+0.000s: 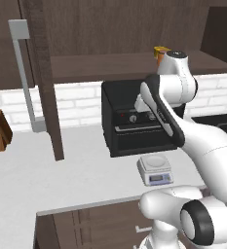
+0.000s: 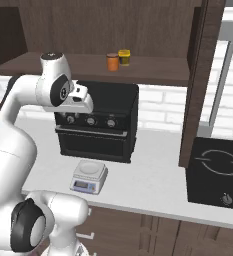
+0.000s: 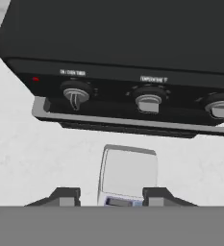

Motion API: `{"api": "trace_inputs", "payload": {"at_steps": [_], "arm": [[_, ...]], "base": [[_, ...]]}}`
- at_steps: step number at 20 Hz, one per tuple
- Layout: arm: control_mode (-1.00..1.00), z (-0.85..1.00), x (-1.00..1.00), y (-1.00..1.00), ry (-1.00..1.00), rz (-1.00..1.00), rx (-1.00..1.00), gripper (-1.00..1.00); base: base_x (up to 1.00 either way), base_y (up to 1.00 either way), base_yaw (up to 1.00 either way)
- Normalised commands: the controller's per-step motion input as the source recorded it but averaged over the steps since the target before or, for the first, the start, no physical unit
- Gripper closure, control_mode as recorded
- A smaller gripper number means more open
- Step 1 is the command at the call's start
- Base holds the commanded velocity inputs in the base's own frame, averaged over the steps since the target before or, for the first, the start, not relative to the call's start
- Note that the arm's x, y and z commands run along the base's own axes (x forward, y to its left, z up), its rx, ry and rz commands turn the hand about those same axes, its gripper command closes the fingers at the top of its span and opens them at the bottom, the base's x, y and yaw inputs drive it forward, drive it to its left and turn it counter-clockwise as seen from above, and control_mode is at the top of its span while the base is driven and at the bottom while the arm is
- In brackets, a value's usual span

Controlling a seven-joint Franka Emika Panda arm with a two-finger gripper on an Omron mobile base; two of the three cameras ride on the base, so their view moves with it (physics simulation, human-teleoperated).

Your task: Pick the jam and place it on the digital scale for weighing, and close the cabinet.

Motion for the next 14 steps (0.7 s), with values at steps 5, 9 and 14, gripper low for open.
{"api": "trace_inputs", "payload": {"at_steps": [5, 9, 14], "arm": [[-1.00, 0.00, -0.44, 0.00, -0.10, 0.00, -0.01, -1.00], [-1.00, 0.17, -0.37, 0.01, -0.19, 0.00, -0.02, -1.00], [-1.00, 0.56, -0.37, 0.00, -0.25, -0.02, 0.00, -1.00]], "base": [[0.00, 0.00, 0.00], [0.00, 0.00, 0.00], [0.00, 0.00, 0.00]]}}
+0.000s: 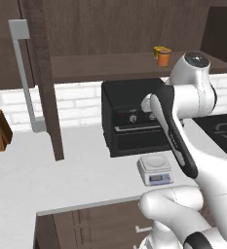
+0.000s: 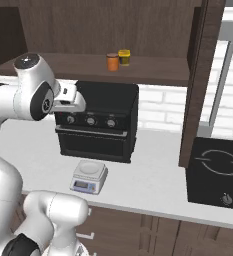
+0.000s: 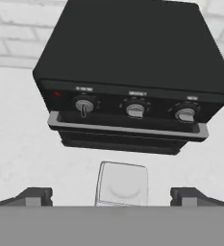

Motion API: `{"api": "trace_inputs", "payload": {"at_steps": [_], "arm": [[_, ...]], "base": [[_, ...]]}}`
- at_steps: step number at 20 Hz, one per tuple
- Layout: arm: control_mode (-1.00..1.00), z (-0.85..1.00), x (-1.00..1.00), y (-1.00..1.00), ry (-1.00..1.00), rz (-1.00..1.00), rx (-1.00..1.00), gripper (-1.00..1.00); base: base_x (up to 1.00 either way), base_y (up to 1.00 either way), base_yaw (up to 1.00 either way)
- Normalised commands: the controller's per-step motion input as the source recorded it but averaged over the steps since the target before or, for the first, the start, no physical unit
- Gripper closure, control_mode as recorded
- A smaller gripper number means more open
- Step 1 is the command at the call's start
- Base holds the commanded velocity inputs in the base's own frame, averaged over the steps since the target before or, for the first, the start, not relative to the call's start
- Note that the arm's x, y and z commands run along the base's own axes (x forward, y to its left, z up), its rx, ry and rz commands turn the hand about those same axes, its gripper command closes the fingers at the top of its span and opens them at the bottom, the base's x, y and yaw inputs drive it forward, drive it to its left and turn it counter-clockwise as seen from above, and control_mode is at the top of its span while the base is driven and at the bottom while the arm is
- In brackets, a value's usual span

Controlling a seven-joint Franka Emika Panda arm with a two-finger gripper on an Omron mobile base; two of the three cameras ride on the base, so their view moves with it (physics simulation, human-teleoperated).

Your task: Pick the jam and place it on the digital scale for weighing, and close the cabinet.

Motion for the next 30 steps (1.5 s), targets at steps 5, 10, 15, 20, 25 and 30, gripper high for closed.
{"api": "trace_inputs", "payload": {"at_steps": [5, 10, 15, 20, 25, 30], "arm": [[-1.00, 0.79, -0.20, 0.00, -0.31, -0.06, -0.01, -1.00], [-1.00, 0.59, 0.00, -0.01, -0.12, -0.04, 0.00, -1.00], [-1.00, 0.52, 0.00, -0.06, -0.02, -0.06, 0.00, -1.00], [-1.00, 0.23, 0.00, -0.38, 0.00, -0.07, 0.00, -1.00], [-1.00, 0.18, 0.09, -0.41, -0.04, -0.05, 0.00, -1.00], [-1.00, 0.03, 0.54, -0.13, -0.08, 0.00, 0.00, -1.00]], "base": [[0.00, 0.00, 0.00], [0.00, 0.00, 0.00], [0.00, 0.00, 0.00], [0.00, 0.00, 0.00], [0.00, 0.00, 0.00], [0.00, 0.00, 0.00]]}}
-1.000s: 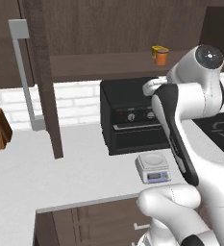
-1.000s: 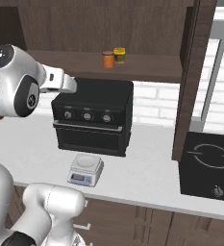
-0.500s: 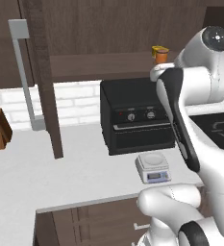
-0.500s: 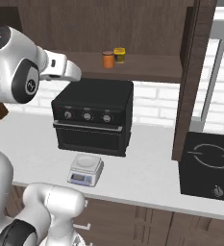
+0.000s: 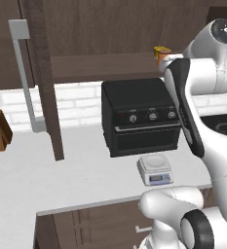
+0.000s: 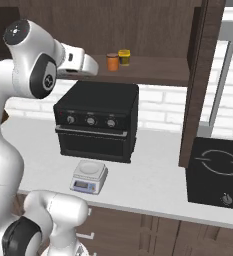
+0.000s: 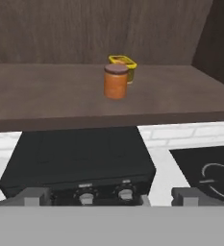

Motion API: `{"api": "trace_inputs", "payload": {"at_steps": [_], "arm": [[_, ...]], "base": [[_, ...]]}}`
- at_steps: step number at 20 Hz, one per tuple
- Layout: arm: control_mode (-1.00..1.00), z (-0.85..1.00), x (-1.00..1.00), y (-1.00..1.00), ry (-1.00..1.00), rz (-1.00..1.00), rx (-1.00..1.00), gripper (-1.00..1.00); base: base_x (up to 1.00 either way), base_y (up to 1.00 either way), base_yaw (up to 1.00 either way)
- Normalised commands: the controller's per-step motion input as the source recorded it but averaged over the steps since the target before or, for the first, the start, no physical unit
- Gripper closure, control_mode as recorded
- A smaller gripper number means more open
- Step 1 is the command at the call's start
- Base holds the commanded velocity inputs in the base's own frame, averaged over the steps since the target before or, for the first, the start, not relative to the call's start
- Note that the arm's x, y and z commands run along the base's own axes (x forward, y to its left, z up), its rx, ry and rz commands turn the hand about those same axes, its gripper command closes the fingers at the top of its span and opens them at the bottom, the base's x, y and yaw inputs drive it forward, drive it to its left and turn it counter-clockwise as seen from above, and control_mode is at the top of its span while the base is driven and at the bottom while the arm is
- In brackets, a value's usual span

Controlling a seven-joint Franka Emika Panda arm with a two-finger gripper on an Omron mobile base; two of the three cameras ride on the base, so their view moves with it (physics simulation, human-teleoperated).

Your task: Pick the jam and place it on the digital scale for weighing, and close the cabinet.

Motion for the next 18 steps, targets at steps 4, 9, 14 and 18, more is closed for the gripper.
{"api": "trace_inputs", "payload": {"at_steps": [4, 9, 14, 18], "arm": [[-1.00, 0.00, 0.74, -0.11, 0.00, 0.00, 0.01, -1.00], [-1.00, 0.02, 0.44, -0.15, 0.00, 0.00, 0.00, -1.00], [-1.00, 0.00, 0.45, -0.18, 0.00, 0.02, 0.01, -1.00], [-1.00, 0.00, 0.48, -0.18, 0.00, 0.00, 0.01, -1.00]], "base": [[0.00, 0.00, 0.00], [0.00, 0.00, 0.00], [0.00, 0.00, 0.00], [0.00, 0.00, 0.00]]}}
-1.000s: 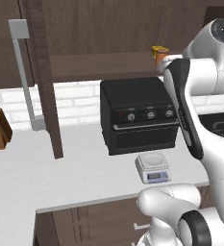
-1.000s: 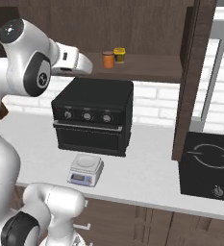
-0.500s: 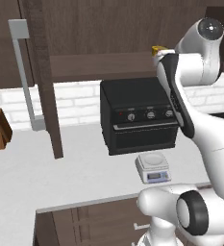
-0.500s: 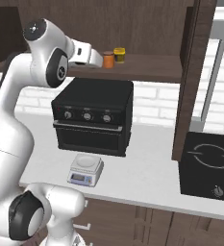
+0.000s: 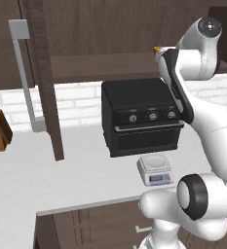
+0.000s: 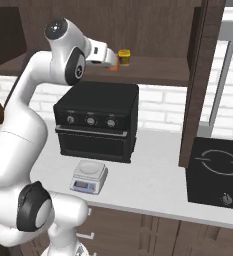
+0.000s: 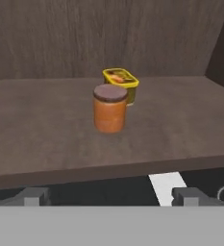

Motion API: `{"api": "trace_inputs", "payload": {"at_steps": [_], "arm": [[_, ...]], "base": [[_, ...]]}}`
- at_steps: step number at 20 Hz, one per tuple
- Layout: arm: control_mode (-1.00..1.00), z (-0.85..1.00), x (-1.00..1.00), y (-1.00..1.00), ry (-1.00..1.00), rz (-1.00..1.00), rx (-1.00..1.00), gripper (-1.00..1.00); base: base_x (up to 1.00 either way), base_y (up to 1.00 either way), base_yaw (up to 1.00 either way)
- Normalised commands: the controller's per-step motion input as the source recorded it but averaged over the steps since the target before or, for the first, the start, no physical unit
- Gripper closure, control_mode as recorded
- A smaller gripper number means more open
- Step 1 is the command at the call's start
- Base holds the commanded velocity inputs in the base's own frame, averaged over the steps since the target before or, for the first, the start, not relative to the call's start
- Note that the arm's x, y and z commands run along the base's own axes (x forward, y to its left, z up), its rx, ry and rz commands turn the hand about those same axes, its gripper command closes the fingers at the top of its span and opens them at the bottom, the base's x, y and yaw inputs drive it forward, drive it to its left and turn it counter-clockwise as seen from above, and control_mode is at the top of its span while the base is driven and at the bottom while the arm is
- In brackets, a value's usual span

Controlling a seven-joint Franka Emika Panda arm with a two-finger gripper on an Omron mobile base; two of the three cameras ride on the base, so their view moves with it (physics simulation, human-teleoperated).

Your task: Pick the jam and place it on the digital scale for weighing, and close the cabinet.

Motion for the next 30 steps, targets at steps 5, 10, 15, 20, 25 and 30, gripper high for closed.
{"api": "trace_inputs", "payload": {"at_steps": [5, 10, 15, 20, 25, 30], "arm": [[-1.00, 0.00, 0.52, -0.12, 0.00, 0.00, 0.01, -1.00], [-1.00, 0.03, 0.45, 0.00, -0.05, 0.00, 0.00, -1.00], [-1.00, 0.01, 0.53, 0.00, -0.01, 0.00, 0.00, -1.00], [-1.00, 0.00, 0.62, 0.00, 0.00, 0.00, 0.00, -1.00], [-1.00, 0.00, 0.31, -0.13, 0.00, 0.00, 0.00, -1.00], [-1.00, -0.02, 0.22, -0.06, 0.00, 0.00, 0.00, -1.00]], "base": [[0.00, 0.00, 0.00], [0.00, 0.00, 0.00], [0.00, 0.00, 0.00], [0.00, 0.00, 0.00], [0.00, 0.00, 0.00], [0.00, 0.00, 0.00]]}}
